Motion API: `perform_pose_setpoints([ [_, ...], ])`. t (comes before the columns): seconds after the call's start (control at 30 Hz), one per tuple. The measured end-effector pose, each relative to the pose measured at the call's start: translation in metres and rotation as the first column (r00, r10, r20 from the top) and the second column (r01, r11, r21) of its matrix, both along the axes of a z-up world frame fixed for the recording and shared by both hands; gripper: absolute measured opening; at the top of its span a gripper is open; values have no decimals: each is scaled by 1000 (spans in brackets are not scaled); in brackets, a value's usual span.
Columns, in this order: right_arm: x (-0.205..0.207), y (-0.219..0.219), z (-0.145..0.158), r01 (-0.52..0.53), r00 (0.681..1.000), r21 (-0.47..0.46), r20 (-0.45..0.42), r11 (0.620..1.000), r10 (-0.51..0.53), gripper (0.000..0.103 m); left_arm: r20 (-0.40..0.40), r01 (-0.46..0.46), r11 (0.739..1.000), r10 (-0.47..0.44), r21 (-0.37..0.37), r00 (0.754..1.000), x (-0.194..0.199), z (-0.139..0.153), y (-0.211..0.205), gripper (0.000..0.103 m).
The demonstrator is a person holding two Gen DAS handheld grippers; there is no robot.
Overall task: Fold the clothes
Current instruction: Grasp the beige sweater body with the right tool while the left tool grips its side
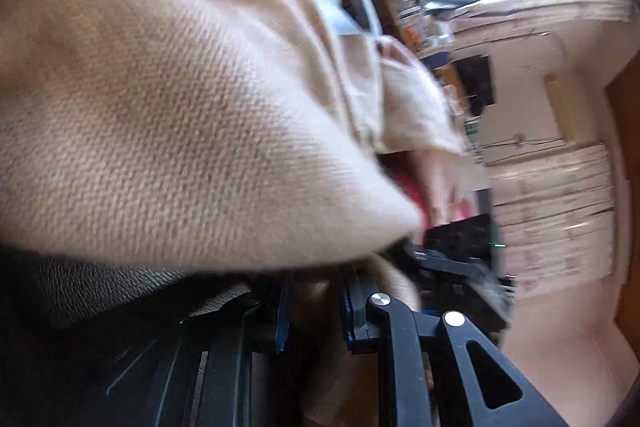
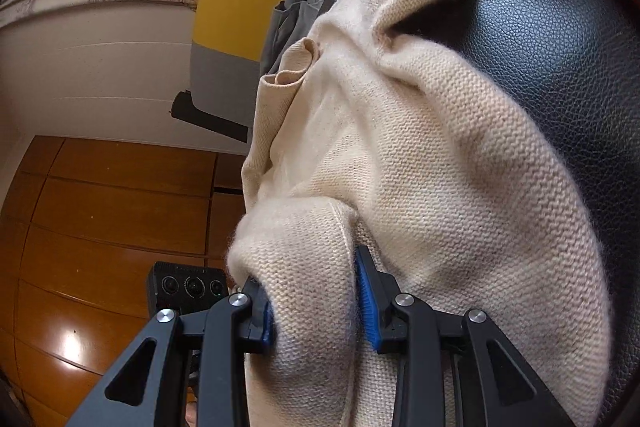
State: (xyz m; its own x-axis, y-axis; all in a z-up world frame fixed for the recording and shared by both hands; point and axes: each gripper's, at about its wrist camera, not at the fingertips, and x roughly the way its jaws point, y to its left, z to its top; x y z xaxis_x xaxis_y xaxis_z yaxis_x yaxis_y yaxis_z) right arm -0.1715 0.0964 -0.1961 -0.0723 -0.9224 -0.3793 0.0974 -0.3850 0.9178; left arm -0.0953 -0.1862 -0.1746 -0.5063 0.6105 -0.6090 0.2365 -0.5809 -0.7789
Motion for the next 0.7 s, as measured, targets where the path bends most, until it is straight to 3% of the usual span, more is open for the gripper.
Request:
perform_pose_setpoints([
  [0.1,0,2,9,6,1000,25,5,1000,-6,41,40,-29,1000,28,9,999,4,0,-3,18],
  [0.17,4,3,14,3,1000,37,-11,999,-2,51,44,-38,999,39,-18,998,9,2,-3,19],
  [0.33,6,4,16,0,999,67,-34,998,2,54,18,-39,998,40,-44,999,21,7,-9,19],
  [0.43,5,3,19,24,1000,81,-21,996,-22,56,3,-38,999,38,-39,999,29,10,-16,9],
  [0.5,10,13,27,43,999,98,-35,994,-40,67,-7,-37,999,37,-36,999,35,12,-21,8],
  [0.57,18,24,36,57,997,114,-66,992,-50,87,-16,-36,999,35,-33,999,41,14,-26,8],
  [0.7,34,36,41,77,994,150,-95,986,-63,88,-37,-37,999,37,-15,999,70,26,-50,7],
])
